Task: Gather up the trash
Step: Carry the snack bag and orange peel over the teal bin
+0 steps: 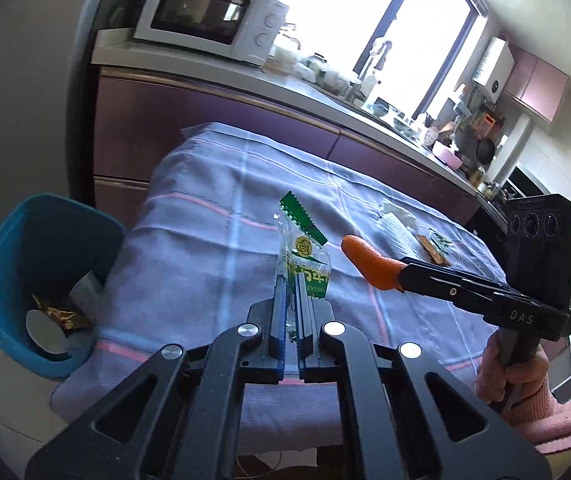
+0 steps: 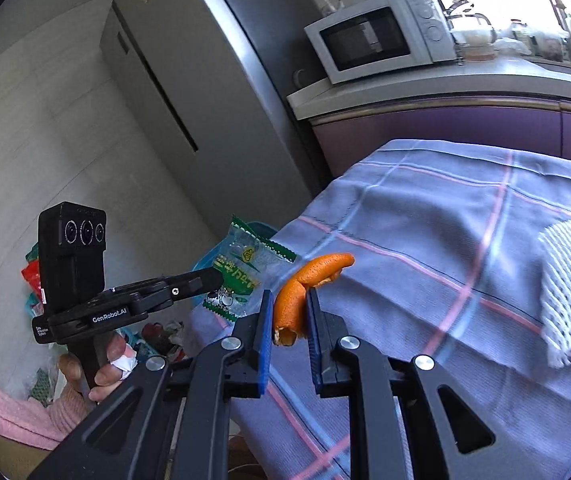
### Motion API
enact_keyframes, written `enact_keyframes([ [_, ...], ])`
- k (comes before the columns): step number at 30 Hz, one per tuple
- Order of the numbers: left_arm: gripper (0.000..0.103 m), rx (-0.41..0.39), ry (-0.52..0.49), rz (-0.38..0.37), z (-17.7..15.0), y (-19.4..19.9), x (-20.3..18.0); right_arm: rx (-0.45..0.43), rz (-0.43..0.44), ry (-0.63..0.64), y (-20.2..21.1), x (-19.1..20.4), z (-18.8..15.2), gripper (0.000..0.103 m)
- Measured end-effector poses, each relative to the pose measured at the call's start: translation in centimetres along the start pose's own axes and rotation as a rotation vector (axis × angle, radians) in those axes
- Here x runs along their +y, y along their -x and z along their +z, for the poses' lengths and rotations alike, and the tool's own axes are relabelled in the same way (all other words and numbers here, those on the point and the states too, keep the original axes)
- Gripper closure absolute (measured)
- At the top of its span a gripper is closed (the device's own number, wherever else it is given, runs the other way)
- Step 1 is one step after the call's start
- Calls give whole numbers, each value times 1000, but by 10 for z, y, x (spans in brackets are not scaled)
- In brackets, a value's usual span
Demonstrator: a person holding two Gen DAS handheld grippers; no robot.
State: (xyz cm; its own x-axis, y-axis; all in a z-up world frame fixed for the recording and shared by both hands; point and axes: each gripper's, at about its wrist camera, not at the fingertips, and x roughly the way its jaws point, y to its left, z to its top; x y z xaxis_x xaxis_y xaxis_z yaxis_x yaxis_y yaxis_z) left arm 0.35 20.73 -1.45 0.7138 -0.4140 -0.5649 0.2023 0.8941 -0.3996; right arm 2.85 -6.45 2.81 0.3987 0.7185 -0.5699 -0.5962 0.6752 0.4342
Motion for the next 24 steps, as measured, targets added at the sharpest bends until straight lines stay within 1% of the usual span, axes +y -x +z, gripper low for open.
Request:
enact_keyframes([
  [8, 99, -88, 127, 143, 1, 46, 66, 80, 121, 131, -56, 47, 21, 89],
  [14, 99, -105, 190, 235, 0, 62, 105, 130, 198, 187, -92, 73, 30, 89],
  [18, 99, -109, 223, 268, -1, 64, 130, 169, 225, 202, -117, 83, 36, 89],
  [24, 99, -100, 265, 307, -5, 62, 154, 218, 225, 202, -144, 90, 33, 89],
])
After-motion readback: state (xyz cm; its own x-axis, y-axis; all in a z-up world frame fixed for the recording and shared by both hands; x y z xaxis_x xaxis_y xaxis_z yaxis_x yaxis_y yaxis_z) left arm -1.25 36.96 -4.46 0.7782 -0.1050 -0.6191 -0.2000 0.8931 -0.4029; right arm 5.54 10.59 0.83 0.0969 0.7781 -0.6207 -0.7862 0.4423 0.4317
